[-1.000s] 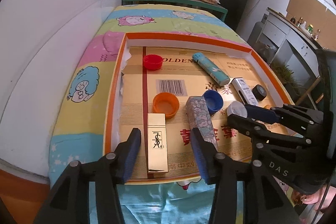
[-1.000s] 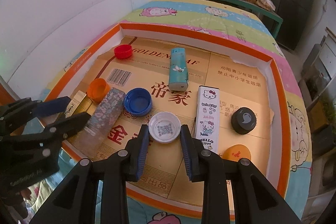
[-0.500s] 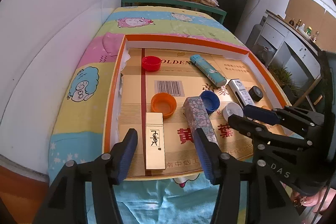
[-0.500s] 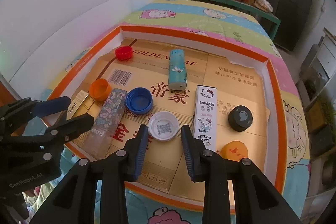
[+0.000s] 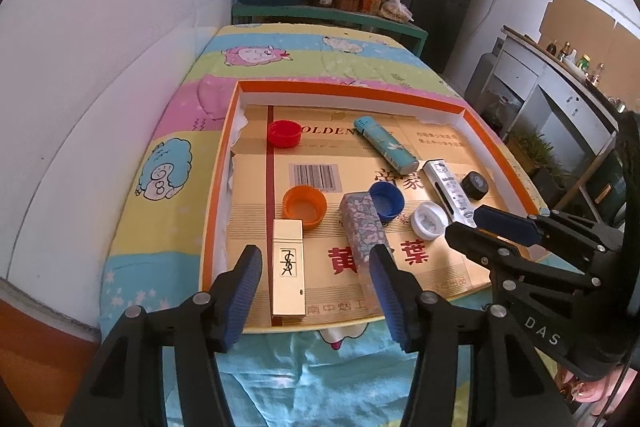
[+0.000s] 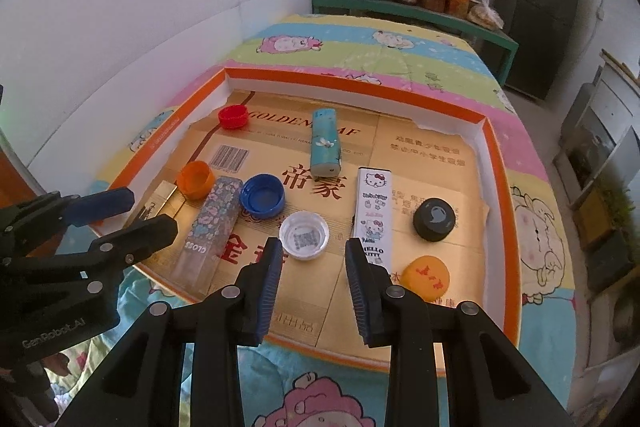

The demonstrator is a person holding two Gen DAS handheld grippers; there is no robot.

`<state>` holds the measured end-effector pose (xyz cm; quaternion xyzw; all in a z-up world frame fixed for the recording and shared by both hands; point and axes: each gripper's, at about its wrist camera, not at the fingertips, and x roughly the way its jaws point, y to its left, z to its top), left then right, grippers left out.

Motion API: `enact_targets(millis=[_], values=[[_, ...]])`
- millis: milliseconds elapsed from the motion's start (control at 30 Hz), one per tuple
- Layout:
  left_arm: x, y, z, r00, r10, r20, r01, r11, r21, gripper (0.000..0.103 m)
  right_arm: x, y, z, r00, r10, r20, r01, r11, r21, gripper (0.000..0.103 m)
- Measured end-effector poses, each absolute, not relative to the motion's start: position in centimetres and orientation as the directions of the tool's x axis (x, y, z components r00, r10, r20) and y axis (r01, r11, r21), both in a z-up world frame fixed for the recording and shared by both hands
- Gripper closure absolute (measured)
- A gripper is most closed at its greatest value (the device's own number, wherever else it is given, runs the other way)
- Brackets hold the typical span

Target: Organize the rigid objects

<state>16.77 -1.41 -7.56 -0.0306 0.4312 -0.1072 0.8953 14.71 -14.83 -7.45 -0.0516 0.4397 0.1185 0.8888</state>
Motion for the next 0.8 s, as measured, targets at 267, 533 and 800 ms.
enact_targets(millis=[267, 533, 800], values=[[15.9, -1.5, -6.7, 0.622, -0.223, -0.751, 0.168, 0.974, -0.150, 0.047, 13.2, -16.0, -6.5, 0.614, 0.146, -0.775, -0.201, 0.979, 0.026, 0.070], [14.6, -1.8, -5.8, 0.640, -0.222, -0.735, 0.164, 0.975, -0.152, 0.047, 11.8, -16.6, -6.2, 0.623, 0.133, -0.771, -0.158, 0.987, 0.043, 0.070], [13.3, -1.8, -5.1, 0.650, -0.219, -0.728, 0.155, 0.976, -0.155, 0.047, 10.0, -17.0, -5.2, 0.643, 0.114, -0.757, -0.126, 0.991, 0.043, 0.070]])
